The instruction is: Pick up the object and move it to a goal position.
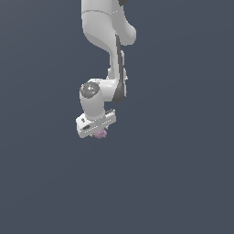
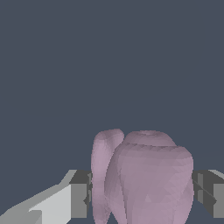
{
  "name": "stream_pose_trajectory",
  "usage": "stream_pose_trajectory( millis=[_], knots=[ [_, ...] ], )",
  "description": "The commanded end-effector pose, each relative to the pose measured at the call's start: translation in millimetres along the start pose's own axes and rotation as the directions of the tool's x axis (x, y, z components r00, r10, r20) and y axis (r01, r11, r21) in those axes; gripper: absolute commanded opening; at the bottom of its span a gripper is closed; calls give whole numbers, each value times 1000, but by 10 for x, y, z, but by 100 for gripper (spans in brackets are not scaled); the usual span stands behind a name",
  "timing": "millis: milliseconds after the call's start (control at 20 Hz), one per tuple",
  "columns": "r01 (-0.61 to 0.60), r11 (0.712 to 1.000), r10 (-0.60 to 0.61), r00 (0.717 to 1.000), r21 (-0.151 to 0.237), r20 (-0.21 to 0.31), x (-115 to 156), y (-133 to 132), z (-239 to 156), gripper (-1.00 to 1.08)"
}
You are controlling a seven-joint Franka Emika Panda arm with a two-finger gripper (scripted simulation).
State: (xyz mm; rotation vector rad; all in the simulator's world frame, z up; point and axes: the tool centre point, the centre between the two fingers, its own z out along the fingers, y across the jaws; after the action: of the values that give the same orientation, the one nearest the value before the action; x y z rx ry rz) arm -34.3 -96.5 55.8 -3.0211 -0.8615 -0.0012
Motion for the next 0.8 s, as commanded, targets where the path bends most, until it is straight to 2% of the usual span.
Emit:
stream_pose_trajectory(
  millis=[0, 350, 750],
  knots=[
    [1, 1000, -1, 1000, 1, 0, -61, 300, -35, -100],
    [1, 1000, -1, 1000, 1, 0, -168, 940, -110, -100],
    [1, 1000, -1, 1000, 0, 1, -215, 1303, -151, -100]
  ],
)
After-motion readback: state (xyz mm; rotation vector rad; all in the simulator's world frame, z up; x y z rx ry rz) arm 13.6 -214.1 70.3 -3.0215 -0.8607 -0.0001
